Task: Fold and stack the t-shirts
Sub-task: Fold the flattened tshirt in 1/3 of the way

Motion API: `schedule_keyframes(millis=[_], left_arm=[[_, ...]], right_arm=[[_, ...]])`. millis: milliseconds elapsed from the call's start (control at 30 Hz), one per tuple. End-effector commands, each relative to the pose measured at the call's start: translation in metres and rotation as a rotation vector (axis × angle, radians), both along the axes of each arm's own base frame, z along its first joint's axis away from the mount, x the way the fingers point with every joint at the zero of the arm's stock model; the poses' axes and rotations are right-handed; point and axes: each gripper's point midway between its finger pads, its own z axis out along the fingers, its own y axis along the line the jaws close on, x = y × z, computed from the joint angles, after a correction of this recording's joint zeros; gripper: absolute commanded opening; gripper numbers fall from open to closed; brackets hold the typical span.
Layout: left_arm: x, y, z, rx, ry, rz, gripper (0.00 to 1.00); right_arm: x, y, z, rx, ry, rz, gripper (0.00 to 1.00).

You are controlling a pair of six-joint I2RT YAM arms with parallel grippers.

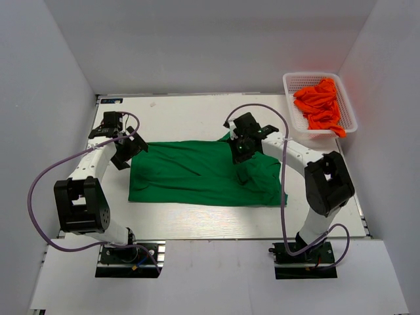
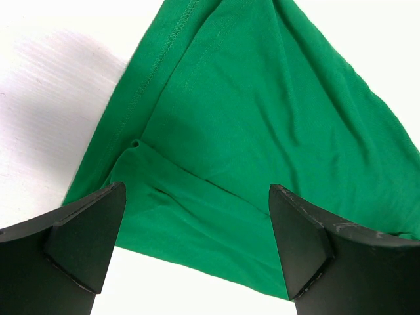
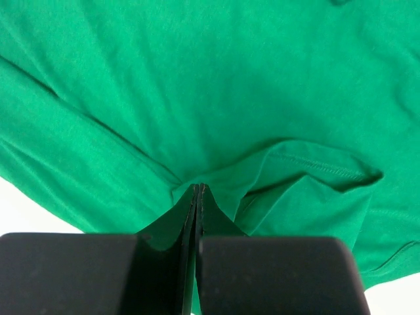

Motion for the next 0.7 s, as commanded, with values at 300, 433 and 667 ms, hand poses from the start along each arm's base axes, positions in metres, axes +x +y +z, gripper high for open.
schedule_keyframes(millis=[300,433,667], left_arm=[[0.007,-0.002,0.015,-0.011,-0.062,-0.025,1.00],[0.007,-0.004,0.015,-0.019,-0.063,-0.029,1.00],[0.007,-0.007,0.011,-0.038,-0.064,-0.039,1.00]], right_arm=[[-0.021,-0.028,0.003,-0.031,-0.013,-0.063,0.39],[-0.020,-0.026,-0.006,-0.026,-0.012,-0.062,0.39],[-0.011,-0.015,-0.012,-0.008,-0.008,-0.039,0.38]])
